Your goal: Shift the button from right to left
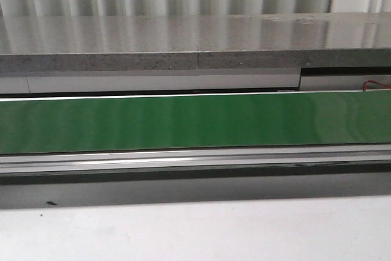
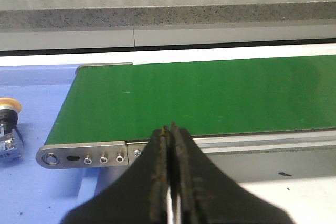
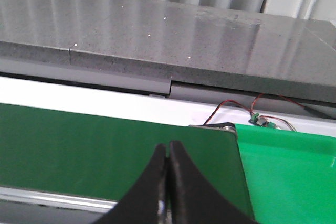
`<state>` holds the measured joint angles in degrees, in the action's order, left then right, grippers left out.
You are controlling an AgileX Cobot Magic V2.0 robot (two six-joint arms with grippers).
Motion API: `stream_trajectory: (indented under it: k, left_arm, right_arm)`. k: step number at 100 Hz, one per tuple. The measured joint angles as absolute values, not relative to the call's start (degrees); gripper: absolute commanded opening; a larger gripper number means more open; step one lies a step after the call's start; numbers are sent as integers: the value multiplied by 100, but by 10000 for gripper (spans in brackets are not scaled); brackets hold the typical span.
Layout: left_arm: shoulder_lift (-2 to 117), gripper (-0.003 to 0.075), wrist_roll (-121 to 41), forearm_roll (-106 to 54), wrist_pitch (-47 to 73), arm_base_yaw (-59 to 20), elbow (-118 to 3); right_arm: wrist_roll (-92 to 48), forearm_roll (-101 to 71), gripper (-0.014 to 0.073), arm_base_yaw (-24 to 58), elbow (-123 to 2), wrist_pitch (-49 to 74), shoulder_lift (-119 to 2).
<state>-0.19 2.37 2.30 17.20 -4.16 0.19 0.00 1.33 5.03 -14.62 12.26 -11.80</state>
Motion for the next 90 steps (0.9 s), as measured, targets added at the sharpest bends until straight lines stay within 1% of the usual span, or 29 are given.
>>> stream_trajectory:
  k: [13,38,44,90]
  left_arm:
    - [-19,-20,237,230,1720,-416,19]
    - [-19,-21,237,230,1720,-416,19]
    - [-19,-21,237,230,1720,-416,19]
    - [-19,-20,237,230,1733,-416,19]
  right_arm:
    - [215,301,-69,346,-1081,723,-1024]
    - [322,338,-69,-167,-85,318,-279]
    - [392,323,-69,-225,93,379,-78]
    - [578,267,-69,-287,156,562,54]
